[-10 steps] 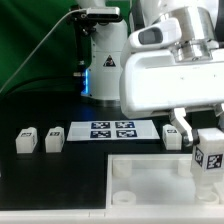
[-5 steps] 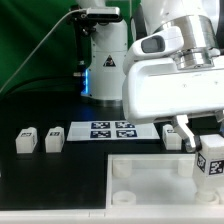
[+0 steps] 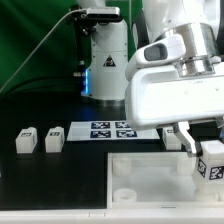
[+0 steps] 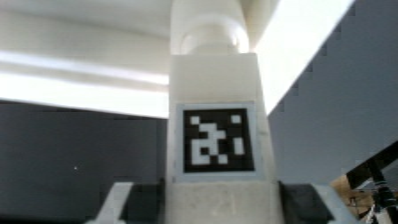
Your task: Assemble one leg
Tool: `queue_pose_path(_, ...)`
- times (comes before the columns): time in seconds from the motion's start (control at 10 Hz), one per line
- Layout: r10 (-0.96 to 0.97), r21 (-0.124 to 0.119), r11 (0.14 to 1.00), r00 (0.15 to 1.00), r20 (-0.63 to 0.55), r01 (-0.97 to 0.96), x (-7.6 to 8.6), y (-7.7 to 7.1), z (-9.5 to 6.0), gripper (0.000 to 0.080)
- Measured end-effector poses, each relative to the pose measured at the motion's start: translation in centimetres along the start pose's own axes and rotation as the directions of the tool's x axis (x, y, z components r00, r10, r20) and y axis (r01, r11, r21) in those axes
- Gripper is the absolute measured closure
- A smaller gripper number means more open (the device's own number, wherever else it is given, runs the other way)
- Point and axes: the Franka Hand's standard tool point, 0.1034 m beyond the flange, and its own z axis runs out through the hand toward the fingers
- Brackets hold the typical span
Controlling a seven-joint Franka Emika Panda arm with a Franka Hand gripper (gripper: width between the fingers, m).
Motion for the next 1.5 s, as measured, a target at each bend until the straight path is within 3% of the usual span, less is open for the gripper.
queue_pose_path(0.6, 0.0, -0.007, 1.0, 0.999, -0.038, -0.001, 0.3, 0.2, 0.4, 0.0486)
queue_pose_path(0.7, 0.0, -0.007, 1.0, 0.999, -0.038, -0.001, 0.3, 0.2, 0.4, 0.0312)
queue_pose_path(0.8, 0.0, -0.007, 1.0, 0.999, -0.038, -0.001, 0.3, 0.2, 0.4, 0.0312)
queue_pose_path(0.9, 0.0, -0.007, 1.0, 0.999, -0.038, -0.001, 0.3, 0.2, 0.4, 0.018)
queue_pose_path(1.3, 0.0, -0.007, 1.0, 0.999, -0.038, -0.001, 0.3, 0.2, 0.4, 0.0151)
queue_pose_path(1.5, 0.003, 0.006, 1.0, 1.0, 0.029, -0.004, -0.9, 0.0, 0.8, 0.015)
